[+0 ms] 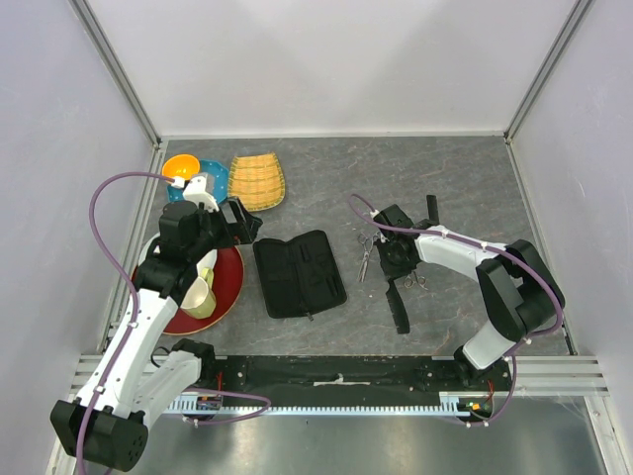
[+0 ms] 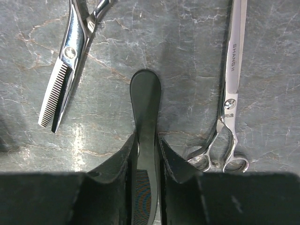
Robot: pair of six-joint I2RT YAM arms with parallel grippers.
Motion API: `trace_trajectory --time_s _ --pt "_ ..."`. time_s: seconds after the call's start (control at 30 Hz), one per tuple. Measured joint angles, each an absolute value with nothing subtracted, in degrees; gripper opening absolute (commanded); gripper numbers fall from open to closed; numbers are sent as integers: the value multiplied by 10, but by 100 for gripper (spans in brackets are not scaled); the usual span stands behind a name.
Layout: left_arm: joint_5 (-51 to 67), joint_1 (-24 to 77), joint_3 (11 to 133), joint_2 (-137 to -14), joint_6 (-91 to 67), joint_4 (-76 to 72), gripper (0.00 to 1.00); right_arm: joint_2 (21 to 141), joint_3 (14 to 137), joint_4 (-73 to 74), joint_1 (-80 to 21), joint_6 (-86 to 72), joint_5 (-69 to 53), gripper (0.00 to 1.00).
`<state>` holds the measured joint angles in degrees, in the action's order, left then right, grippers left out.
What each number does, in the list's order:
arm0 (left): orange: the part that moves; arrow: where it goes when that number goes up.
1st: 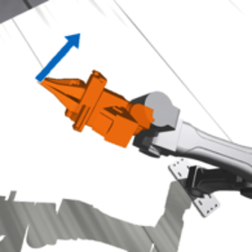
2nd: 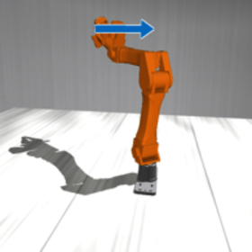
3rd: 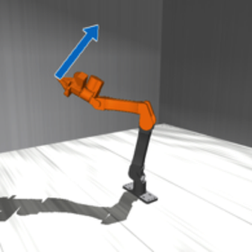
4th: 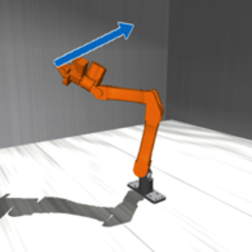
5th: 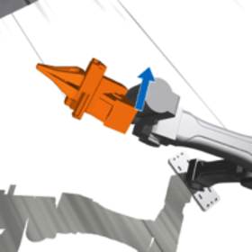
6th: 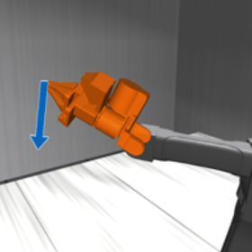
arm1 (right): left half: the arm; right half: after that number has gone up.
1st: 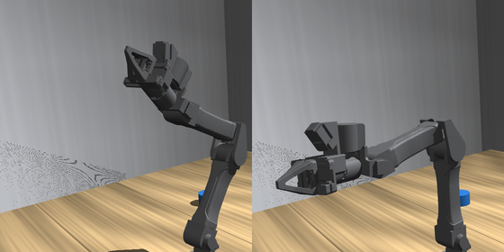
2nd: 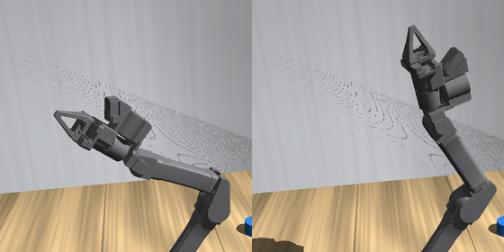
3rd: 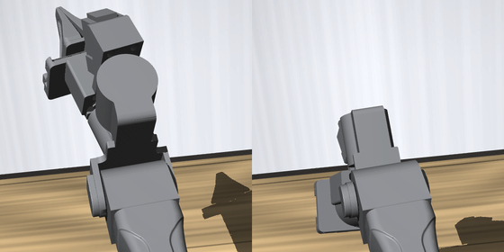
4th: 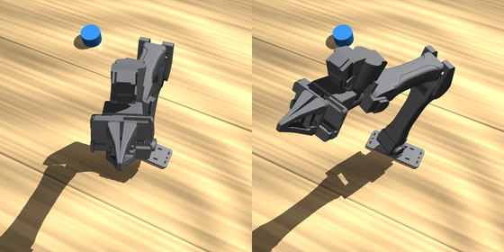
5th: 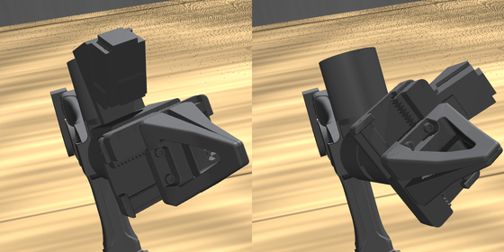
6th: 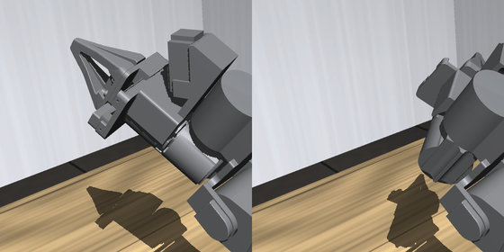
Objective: Sort the hair-cutting tools
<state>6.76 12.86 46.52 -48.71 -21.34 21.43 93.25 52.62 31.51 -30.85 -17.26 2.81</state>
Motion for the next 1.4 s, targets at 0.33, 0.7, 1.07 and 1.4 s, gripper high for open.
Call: trace_trajectory --time_s 0.33,0.7,1.07,1.4 --pt "67 129 465 -487 -213 224 100 933 526 314 -309 -198 31 21" --pt "66 129 469 -491 -213 238 99 946 538 326 -310 -209 38 32" --pt "66 129 469 -491 -213 239 100 971 563 353 -310 -208 43 9" --pt "32 128 498 -534 -213 282 100 964 566 357 -314 -208 49 4"
